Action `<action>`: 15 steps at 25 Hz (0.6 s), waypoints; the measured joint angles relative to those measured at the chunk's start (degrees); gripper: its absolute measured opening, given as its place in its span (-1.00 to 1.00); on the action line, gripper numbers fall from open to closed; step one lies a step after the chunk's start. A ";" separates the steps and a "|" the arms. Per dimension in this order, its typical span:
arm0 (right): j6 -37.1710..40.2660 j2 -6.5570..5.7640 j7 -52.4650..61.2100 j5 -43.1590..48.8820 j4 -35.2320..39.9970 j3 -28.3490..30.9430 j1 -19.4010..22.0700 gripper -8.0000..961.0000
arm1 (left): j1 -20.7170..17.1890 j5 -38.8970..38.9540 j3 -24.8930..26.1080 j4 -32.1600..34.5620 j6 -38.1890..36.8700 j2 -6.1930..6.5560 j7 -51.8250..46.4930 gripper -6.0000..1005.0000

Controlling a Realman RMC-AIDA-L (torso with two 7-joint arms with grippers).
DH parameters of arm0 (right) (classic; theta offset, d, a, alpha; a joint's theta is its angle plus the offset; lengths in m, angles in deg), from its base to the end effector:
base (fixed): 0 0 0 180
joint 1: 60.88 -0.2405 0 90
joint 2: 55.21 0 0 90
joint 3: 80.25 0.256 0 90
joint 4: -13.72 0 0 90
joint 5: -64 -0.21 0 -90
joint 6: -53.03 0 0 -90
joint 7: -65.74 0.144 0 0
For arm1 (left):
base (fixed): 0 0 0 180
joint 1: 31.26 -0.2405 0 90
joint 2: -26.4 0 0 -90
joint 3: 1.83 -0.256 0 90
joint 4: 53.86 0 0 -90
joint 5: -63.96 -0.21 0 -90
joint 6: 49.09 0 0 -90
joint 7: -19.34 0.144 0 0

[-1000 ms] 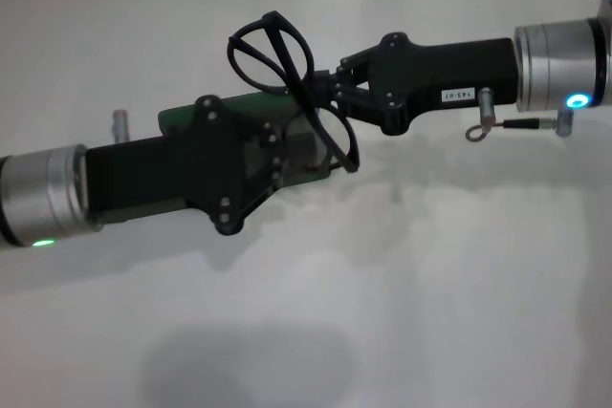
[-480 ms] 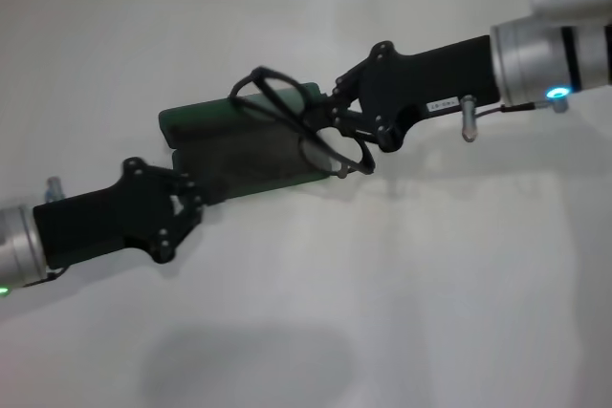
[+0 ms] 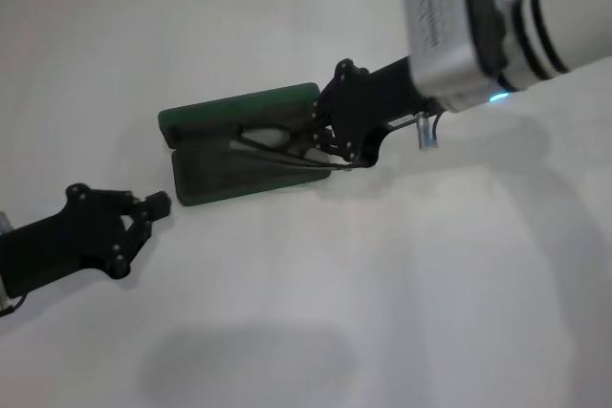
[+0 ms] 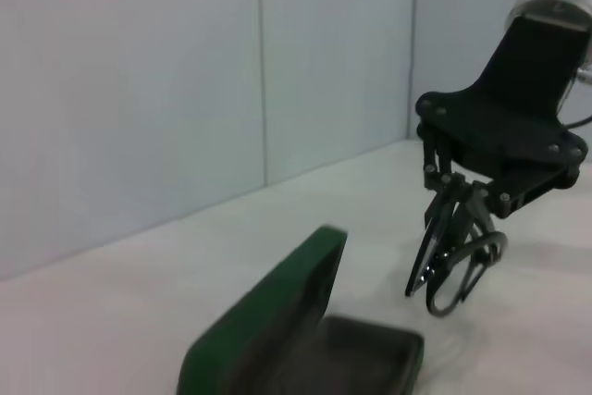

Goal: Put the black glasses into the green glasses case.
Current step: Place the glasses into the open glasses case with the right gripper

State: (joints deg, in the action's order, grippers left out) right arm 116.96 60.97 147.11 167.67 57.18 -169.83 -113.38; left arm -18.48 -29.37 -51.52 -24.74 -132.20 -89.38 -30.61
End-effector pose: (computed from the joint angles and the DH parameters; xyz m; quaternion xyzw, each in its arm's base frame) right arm 0.0940 0.3964 -0.0809 -0.9876 -0.1352 0.0429 0.0667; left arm -0.3471 0.2542 0.0033 -0.9167 -0.1630 -0.2374 0.2771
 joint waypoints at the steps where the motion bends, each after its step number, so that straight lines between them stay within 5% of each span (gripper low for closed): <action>1: -1.15 0.02 0.01 0.16 0.30 -1.34 -0.04 -0.88 | -0.48 -0.02 0.01 0.07 0.46 0.06 -0.01 -0.91; 15: -13.10 0.02 0.77 -0.39 2.34 -13.97 -1.24 -0.88 | -2.09 -0.63 0.04 0.35 1.93 0.79 -0.33 -0.91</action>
State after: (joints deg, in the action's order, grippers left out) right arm 103.86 60.99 147.88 167.29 59.52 -183.80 -114.62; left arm -20.57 -30.00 -51.48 -24.39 -130.27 -88.59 -30.94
